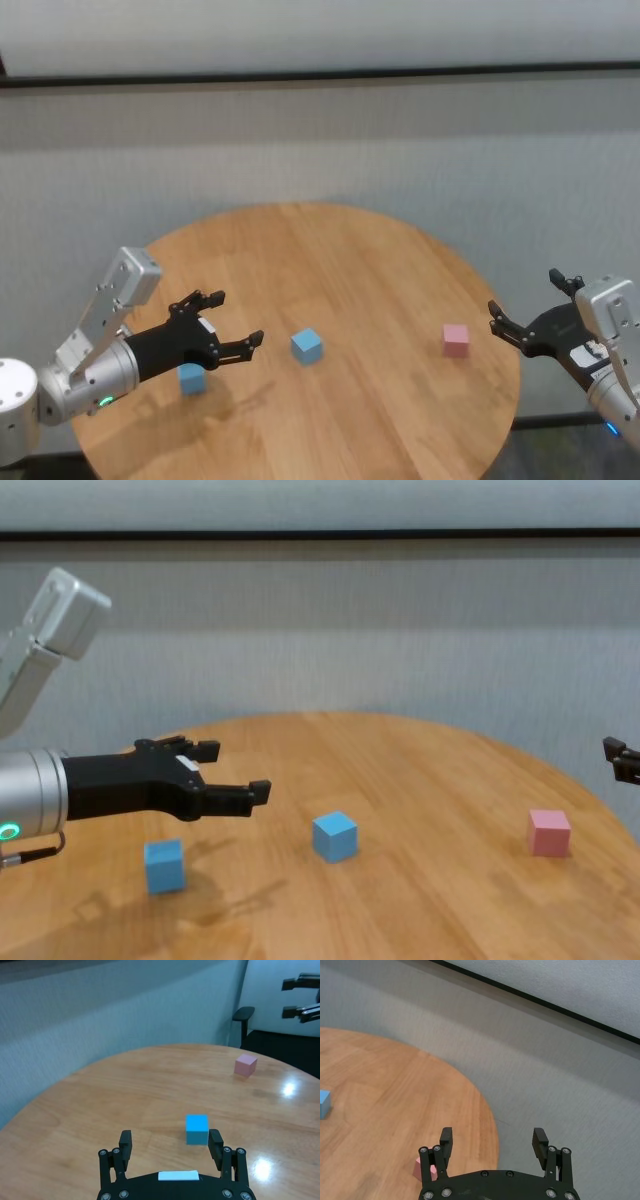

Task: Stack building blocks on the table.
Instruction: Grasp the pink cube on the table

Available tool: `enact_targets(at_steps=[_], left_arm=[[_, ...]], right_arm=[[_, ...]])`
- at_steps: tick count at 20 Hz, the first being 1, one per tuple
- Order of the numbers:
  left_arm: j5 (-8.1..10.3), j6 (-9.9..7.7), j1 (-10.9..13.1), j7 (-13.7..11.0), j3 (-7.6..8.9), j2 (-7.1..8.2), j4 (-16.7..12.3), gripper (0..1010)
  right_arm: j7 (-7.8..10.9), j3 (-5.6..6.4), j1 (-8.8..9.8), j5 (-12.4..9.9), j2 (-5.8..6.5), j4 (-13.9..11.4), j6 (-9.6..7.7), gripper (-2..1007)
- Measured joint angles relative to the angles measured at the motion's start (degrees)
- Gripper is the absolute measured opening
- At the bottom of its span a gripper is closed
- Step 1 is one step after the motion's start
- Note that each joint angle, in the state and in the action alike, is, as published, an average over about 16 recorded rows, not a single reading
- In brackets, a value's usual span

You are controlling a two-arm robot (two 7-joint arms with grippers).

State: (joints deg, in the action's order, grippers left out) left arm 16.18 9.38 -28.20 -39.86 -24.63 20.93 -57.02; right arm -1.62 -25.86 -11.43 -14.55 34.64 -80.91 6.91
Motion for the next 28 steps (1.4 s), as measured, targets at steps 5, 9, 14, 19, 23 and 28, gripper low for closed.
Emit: enact_targets(at_steps=[5, 9, 14, 19, 23, 28], left_arm=[[0.84, 0.45, 0.4, 0.1, 0.02, 0.94, 0.1, 1002], [1.21, 0.67, 0.4, 0.2, -0.18, 1.34, 0.6, 1002], [1.5, 0.75, 0.5, 0.1, -0.36, 1.8, 0.7, 1002], [1.55, 0.68, 0.6, 0.1, -0.51, 2.02, 0.6, 1002], [1.5, 0.63, 0.6, 0.1, -0.56, 2.01, 0.6, 1002], [1.47, 0.71, 0.6, 0.1, -0.54, 1.95, 0.7, 1002]], right_arm=[[0.0, 0.0, 0.0, 0.0, 0.0, 0.0, 0.0, 1005], [0.0, 0.0, 0.0, 0.0, 0.0, 0.0, 0.0, 1005], [0.13, 0.05, 0.02, 0.0, 0.0, 0.0, -0.04, 1005], [0.75, 0.52, 0.35, -0.3, -0.01, -0.4, -0.5, 1005], [1.51, 1.08, 0.84, -0.9, -0.12, -0.9, -1.25, 1005], [2.6, 1.98, 1.5, -1.7, -0.63, -1.4, -2.4, 1004]])
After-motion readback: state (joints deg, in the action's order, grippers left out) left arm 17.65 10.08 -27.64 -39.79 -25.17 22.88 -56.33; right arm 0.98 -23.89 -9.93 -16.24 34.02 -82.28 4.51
